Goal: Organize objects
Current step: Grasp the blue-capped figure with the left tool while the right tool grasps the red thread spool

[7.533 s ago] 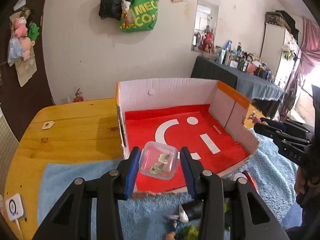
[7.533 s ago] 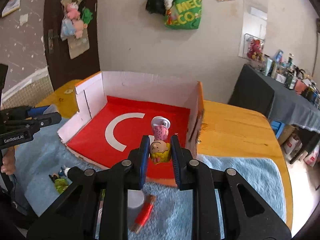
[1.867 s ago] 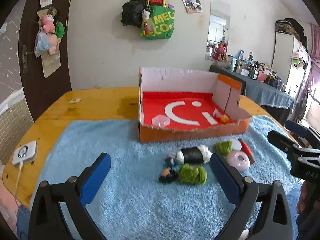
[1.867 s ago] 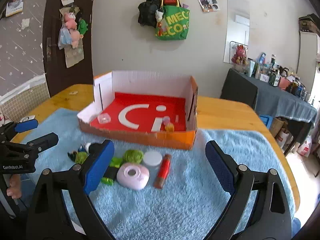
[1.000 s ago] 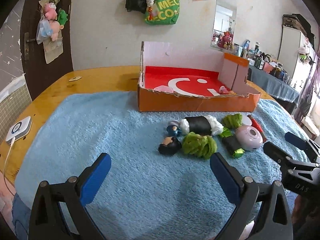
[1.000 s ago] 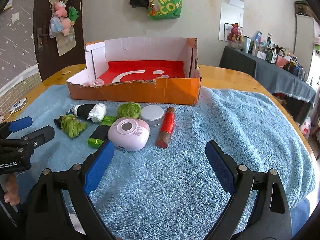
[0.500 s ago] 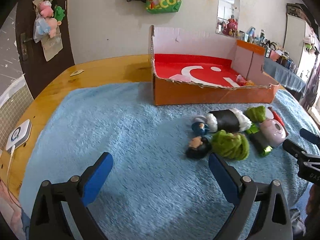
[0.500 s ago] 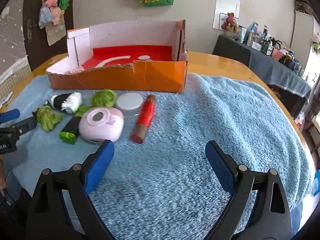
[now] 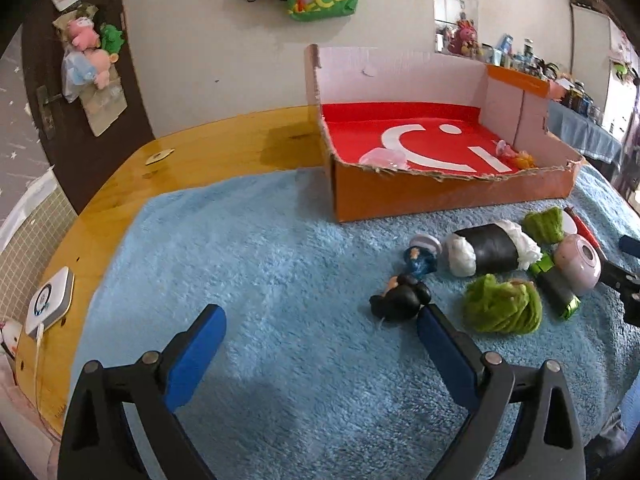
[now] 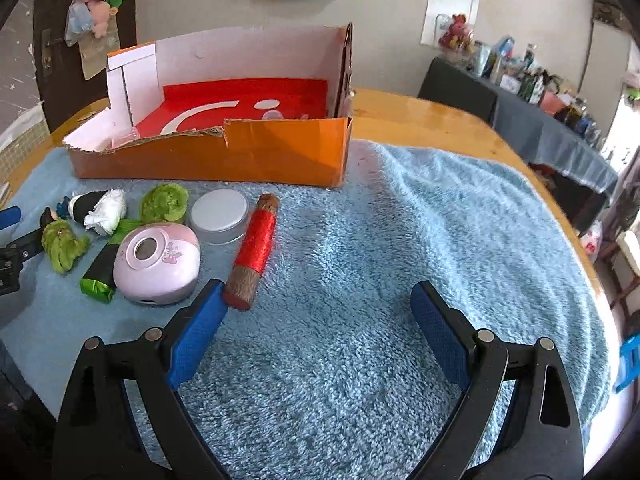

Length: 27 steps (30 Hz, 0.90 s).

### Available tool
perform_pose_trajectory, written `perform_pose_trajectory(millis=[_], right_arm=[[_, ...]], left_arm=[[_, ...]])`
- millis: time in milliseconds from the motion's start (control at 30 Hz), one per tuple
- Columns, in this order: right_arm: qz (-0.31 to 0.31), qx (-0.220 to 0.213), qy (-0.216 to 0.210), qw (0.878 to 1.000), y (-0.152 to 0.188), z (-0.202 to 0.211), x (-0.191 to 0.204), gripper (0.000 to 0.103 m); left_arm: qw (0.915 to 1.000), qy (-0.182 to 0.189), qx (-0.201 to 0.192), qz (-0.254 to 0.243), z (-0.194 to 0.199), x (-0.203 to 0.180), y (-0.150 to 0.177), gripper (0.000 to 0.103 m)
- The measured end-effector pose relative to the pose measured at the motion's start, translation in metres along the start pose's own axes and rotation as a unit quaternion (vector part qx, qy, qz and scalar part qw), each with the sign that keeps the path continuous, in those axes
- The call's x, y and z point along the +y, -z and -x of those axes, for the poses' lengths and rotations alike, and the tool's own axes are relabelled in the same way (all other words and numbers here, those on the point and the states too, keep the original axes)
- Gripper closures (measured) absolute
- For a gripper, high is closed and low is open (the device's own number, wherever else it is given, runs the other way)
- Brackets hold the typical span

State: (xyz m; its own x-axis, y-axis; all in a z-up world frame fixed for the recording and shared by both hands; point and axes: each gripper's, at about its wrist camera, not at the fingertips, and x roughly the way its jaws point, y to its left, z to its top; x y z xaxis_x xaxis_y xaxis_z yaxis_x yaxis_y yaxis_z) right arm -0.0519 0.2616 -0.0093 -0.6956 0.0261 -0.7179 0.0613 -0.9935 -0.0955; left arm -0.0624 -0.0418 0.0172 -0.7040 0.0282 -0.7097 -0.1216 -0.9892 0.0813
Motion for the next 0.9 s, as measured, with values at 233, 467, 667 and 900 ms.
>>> perform_pose_trajectory(millis=[233, 467, 667, 900], right_arm=[[0.029, 0.014, -0.007, 0.999, -0.013, -0.007, 0.007, 0.011], [0.026, 0.024, -0.035, 0.999, -0.020, -0.013, 0.008, 0.040], [0.021, 0.026, -0.063, 0.997, -0.024, -0.014, 0.010, 0.061], [0.018, 0.019, -0.082, 0.996, -0.022, -0.011, 0.011, 0.083]], left_arm=[[0.9989, 0.020, 0.007, -0.042, -0.006, -0.015, -0.012, 0.016], [0.9965, 0.063, 0.021, -0.050, -0.012, -0.020, -0.022, 0.037], [0.9943, 0.095, 0.025, -0.042, -0.015, -0.022, -0.025, 0.054], [0.9943, 0.099, 0.017, -0.036, -0.012, -0.026, -0.022, 0.079]])
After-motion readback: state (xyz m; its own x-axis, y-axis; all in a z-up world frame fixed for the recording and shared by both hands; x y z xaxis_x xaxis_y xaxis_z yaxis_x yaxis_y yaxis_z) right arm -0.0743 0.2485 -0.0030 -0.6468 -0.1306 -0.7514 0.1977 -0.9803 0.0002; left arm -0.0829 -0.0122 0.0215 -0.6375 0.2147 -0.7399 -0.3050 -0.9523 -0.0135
